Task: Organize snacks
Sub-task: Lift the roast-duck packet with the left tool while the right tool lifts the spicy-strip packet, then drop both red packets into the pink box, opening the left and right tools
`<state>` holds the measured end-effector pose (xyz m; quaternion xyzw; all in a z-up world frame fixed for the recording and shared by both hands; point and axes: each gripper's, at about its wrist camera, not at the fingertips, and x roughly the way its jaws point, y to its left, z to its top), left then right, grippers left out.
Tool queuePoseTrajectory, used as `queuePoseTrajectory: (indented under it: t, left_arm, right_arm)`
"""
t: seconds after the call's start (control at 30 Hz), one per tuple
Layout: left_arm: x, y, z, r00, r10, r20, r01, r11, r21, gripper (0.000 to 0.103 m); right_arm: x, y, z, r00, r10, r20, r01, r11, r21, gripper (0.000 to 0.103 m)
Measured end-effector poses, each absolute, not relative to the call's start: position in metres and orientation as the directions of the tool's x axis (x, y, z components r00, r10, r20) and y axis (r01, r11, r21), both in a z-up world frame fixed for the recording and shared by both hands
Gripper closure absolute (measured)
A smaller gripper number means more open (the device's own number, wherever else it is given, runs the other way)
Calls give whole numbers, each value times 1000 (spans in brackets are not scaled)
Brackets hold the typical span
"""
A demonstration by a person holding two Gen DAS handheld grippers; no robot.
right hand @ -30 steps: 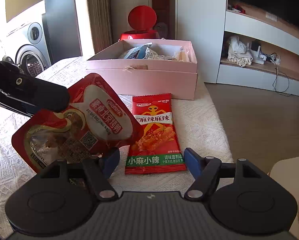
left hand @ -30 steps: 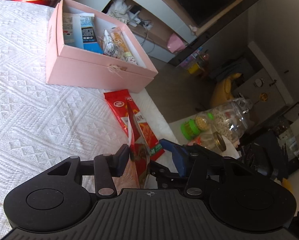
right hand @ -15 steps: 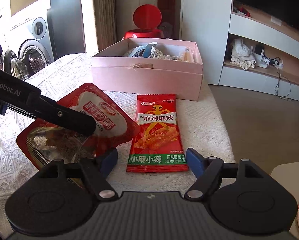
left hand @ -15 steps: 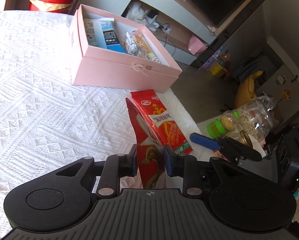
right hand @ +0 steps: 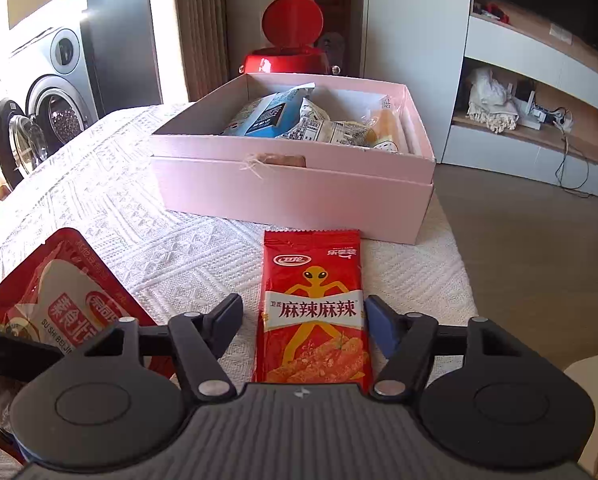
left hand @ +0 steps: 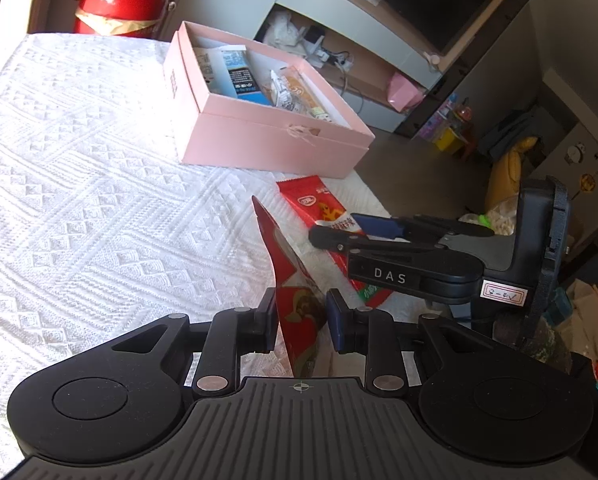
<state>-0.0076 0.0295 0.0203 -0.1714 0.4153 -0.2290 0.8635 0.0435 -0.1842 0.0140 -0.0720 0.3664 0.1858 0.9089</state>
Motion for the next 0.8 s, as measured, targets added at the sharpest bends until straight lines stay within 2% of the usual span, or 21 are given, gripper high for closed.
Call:
queuePoseTrajectory:
  t: [0.1,0.23,0.37,0.47,0.63,0.73,0.8]
  left_arm:
    - [-10,26,22,564,-525,-637,263,846,-464,74]
    - [-17,19,35,582,-527,-619,293,846,-446,77]
    - [-21,15,70,633,-526,-568,349,849,-397,78]
    - [-19,12,111,702,-505,-503,392,863,-318,78]
    - [6,2,190,816,-463,-345,432,886,-168,78]
    - [45,5,211,852,-464,-242,432,884,-177,76]
    - [83,13,206,838,-468,-280,396,875,-279,76]
  right_arm:
    - [31,-187,22,635,319,-704,-431,902,20,57]
    - [4,-199,35,669,307,-677,-439,898,-26,58]
    - [-14,-223,58,721,304,-623,-399,917,-14,58]
    - [-22,-238,79,768,301,-565,-365,931,-1,58]
    - [-28,-251,105,820,321,-475,-351,936,26,58]
    - [-23,-251,108,825,326,-462,-352,936,33,58]
    - [-19,-250,108,823,331,-462,-353,935,42,58]
